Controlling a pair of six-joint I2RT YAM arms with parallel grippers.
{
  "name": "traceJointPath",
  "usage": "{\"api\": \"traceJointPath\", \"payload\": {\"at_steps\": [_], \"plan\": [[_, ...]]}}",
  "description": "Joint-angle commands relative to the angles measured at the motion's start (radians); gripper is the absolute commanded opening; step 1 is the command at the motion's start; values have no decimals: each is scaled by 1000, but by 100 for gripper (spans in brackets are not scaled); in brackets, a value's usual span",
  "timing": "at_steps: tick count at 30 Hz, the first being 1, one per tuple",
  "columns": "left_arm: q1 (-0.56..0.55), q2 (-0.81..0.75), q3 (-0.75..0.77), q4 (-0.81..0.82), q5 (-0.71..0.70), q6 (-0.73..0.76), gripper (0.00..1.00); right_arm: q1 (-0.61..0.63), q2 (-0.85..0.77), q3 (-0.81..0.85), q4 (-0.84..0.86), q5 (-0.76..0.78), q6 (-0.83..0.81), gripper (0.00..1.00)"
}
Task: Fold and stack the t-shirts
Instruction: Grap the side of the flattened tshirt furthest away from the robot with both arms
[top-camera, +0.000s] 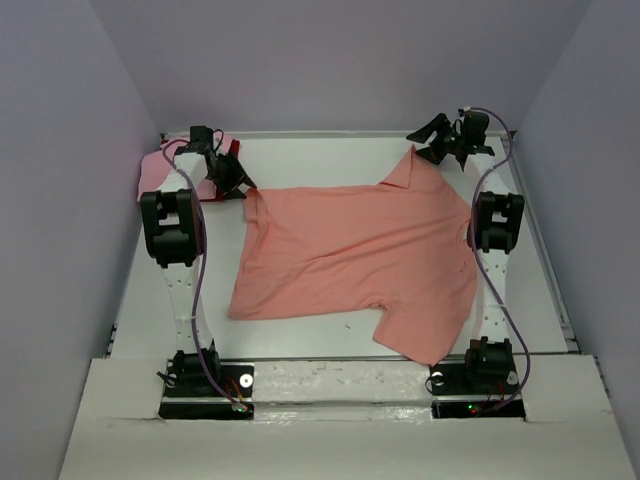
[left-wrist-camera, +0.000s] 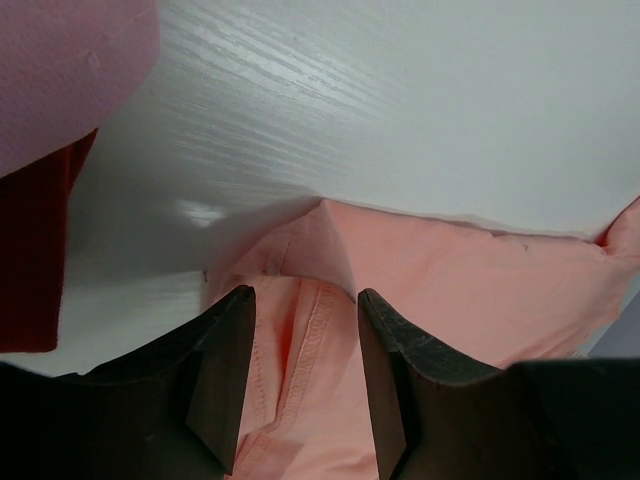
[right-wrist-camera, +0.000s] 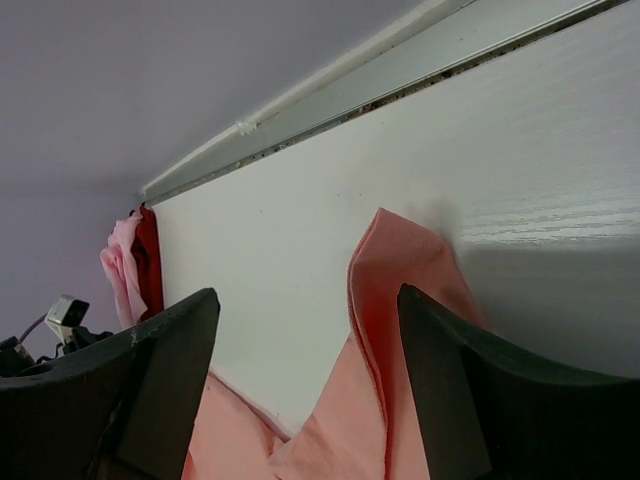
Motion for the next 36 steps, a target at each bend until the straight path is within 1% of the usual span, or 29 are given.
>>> {"api": "traceJointPath", "payload": {"at_steps": [1,9,12,15,16,17,19,20,22,23,25,27,28,29,30,31,32,35,36], "plan": [[-5,11,54,-16,18,-13,55,10,26,50,59,8,4,77],[-10,33,68,-4,7,-37,54,19,35,50,68,2,1,77],[-13,33,80,16,6,-54,52,19,34,49,68,0,0,77],[-16,36,100,22,3,-66,40,19,34,49,68,-1,-2,76],[-16,37,105,24,1,-70,35,19,34,49,70,-1,-2,75],[-16,39,114,24,1,-73,27,19,34,49,68,-1,-3,73],[-16,39,120,24,0,-76,20,19,35,49,72,-1,-2,65],[-19,39,123,24,-2,-77,15,19,37,49,75,-1,0,61],[-19,39,125,25,-2,-77,10,19,38,49,78,-2,1,63],[-17,40,125,24,0,-77,8,19,40,50,81,0,4,68],[-17,39,122,22,0,-76,8,19,40,52,81,5,4,73],[-19,34,117,22,-2,-73,7,19,41,54,84,8,4,73],[-19,33,117,22,-2,-73,7,19,44,60,87,8,6,66],[-19,31,116,22,-2,-71,7,19,49,63,87,8,7,55],[-20,28,116,19,-2,-70,7,19,50,64,88,8,12,40],[-20,28,116,19,-2,-68,7,19,52,64,90,9,13,37],[-20,28,114,19,-2,-68,7,19,54,66,94,8,20,37],[-20,28,117,16,-2,-65,7,19,52,66,101,17,21,39],[-22,28,117,16,-2,-65,7,19,52,67,102,21,20,42]]}}
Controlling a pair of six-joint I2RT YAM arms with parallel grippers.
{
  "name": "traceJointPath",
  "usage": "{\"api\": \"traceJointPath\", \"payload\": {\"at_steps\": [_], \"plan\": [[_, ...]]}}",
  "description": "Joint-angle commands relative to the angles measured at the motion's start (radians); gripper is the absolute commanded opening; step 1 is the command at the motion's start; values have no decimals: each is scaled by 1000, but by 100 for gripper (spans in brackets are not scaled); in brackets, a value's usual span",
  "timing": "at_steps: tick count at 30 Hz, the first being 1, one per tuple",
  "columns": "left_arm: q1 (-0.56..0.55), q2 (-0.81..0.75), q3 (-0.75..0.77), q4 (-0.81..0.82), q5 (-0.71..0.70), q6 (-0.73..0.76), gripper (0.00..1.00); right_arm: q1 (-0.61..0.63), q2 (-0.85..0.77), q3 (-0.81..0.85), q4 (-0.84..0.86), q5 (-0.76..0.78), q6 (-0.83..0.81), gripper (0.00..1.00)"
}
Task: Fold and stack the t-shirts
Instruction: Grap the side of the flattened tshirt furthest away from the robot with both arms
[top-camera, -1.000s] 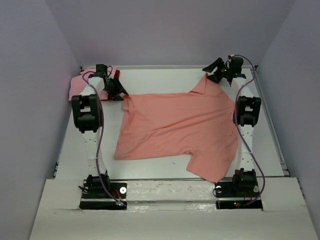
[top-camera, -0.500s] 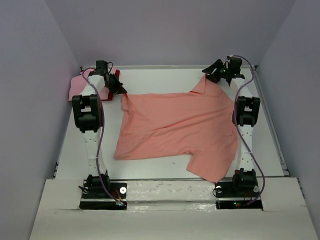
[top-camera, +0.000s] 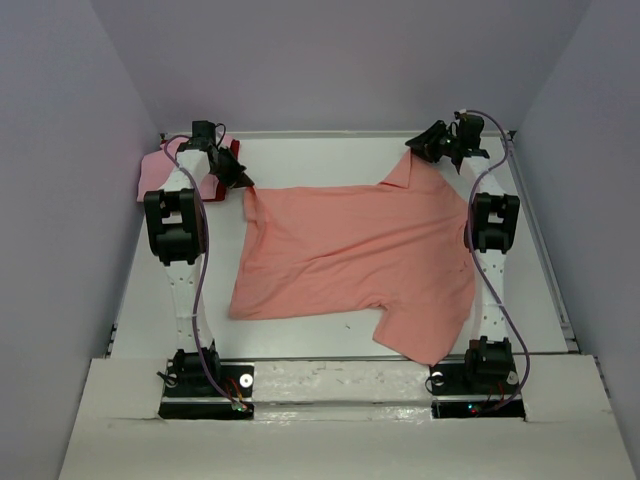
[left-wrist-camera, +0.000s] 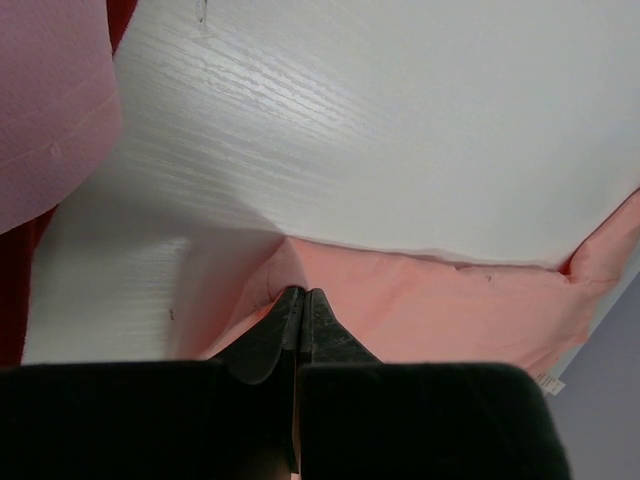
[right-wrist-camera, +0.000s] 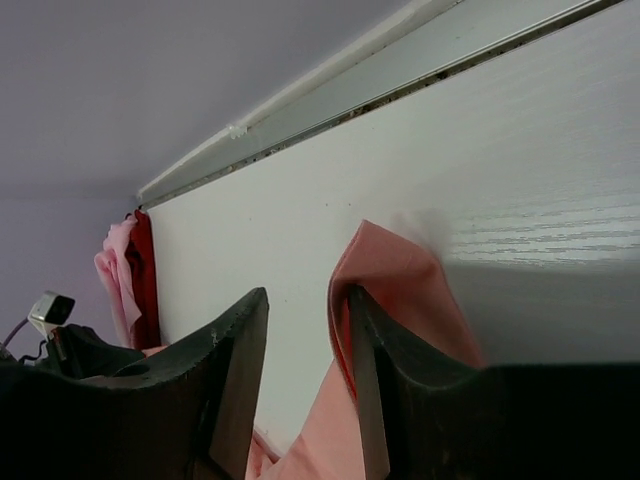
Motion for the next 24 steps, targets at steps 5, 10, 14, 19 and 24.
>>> {"api": "traceJointPath", "payload": {"at_steps": [5,10,14,19,24], "plan": [[-8,-27,32,-10,13,9,7,6,24,62,68,21,9,43],[-8,-27,34,-13,13,11,7,6,31,65,68,23,12,28],[-10,-27,35,-15,13,12,7,6,30,65,68,29,10,23],[-8,-28,34,-18,13,14,7,6,30,67,71,38,10,5],[-8,-33,29,-18,8,15,7,6,19,61,71,40,4,0]]}}
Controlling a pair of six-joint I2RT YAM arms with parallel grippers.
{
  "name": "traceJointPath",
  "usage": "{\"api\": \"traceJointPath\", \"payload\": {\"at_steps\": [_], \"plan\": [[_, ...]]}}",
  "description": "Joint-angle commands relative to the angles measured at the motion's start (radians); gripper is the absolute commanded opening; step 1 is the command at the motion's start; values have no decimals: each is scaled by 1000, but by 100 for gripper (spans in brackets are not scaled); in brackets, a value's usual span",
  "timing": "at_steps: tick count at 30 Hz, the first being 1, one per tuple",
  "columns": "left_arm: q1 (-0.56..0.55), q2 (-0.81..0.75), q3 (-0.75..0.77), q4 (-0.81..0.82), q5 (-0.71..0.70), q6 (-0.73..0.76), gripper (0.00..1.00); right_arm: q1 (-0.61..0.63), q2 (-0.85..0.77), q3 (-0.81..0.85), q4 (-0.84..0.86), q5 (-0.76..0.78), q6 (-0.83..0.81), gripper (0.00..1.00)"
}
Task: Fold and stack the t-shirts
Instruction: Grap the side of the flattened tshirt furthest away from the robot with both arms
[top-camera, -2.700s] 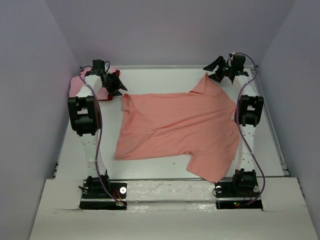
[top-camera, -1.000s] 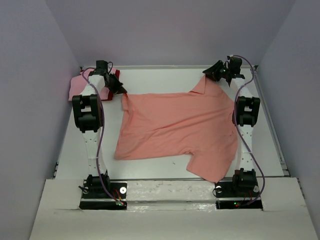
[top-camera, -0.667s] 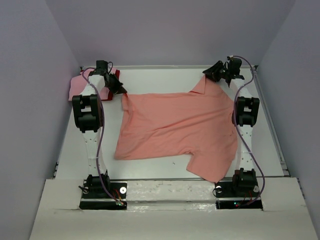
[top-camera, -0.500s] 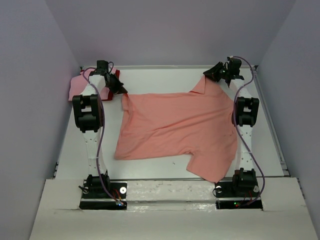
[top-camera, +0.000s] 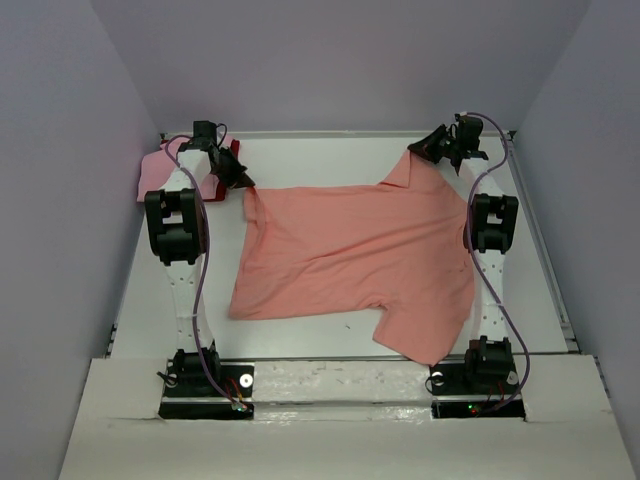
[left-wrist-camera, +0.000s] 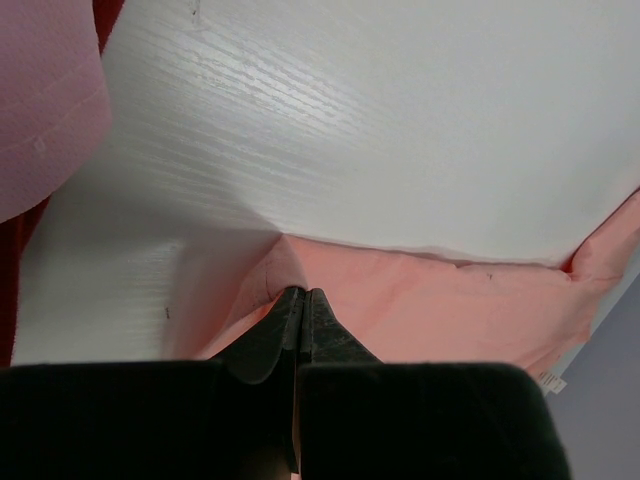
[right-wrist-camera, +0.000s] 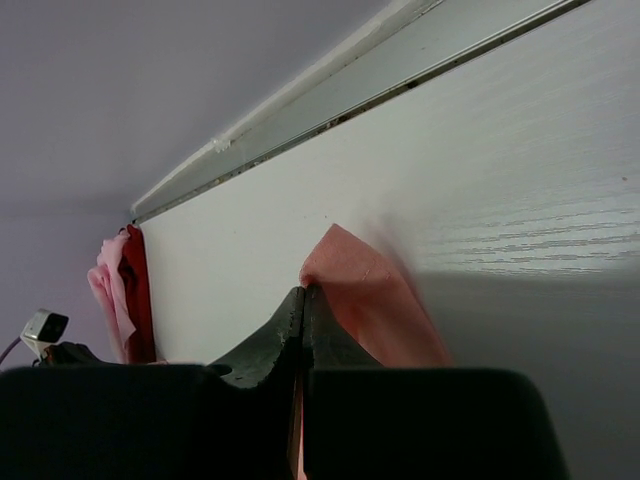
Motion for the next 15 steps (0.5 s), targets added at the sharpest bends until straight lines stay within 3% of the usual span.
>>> {"api": "traceJointPath", "payload": {"at_steps": [1,15], "plan": [[-4,-34,29,-15,11,16,7,6,-19,35,55,7,-15,0],[-3,-83,-25,-4,0,26,4,-13,-150,-36,32,-19,-65,0]]}}
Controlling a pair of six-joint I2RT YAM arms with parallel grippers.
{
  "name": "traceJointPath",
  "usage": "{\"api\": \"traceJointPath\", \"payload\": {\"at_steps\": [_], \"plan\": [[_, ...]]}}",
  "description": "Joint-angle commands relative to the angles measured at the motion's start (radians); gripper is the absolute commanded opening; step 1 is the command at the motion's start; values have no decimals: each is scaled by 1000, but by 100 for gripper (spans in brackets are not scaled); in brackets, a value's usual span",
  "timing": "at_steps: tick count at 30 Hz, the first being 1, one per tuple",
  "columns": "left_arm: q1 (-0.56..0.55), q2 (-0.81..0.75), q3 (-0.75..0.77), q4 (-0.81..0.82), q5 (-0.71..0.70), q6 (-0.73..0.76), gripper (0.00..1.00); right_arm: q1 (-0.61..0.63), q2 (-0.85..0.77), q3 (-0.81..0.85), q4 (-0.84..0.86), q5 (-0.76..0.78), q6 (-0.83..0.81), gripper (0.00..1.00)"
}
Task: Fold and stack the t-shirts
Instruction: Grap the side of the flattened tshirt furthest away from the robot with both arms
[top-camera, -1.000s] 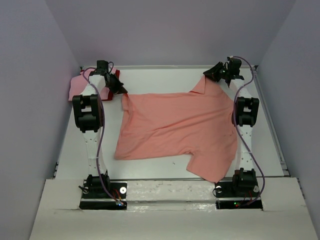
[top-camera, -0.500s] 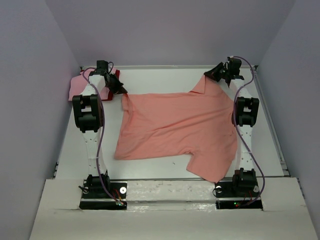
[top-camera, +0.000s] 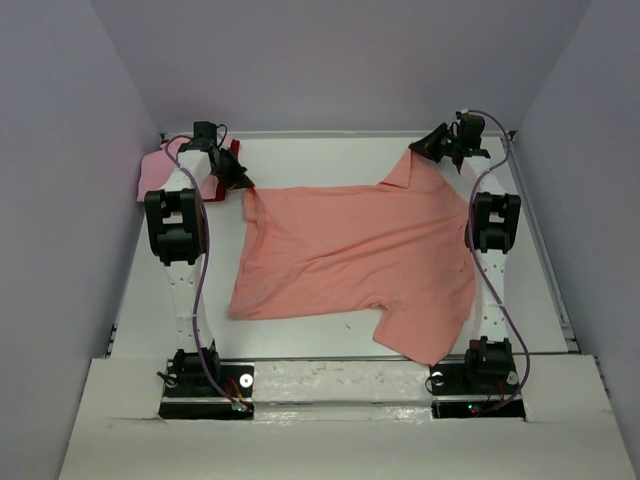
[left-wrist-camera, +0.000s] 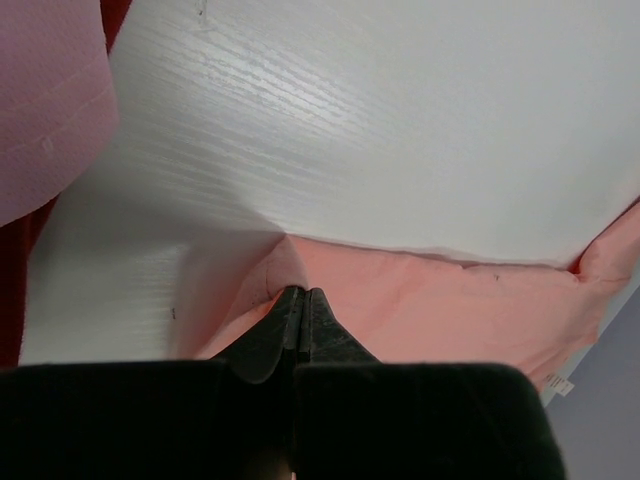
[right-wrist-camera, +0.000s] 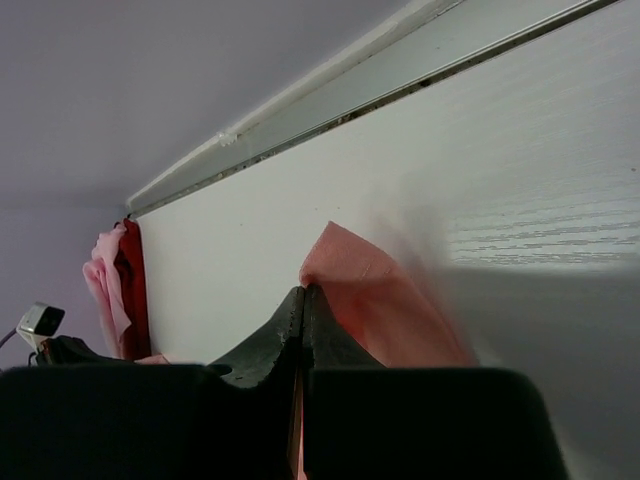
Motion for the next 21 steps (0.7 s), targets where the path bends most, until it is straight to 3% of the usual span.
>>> {"api": "traceJointPath", "payload": {"at_steps": [1,21], "plan": [[-1,-86,-27,-3,9,16,3,-6,-135,-18,33,-23,-40,0],[2,-178,-99,9,-20,29,0,-16,-351,-226,-30,-92,-117,0]]}}
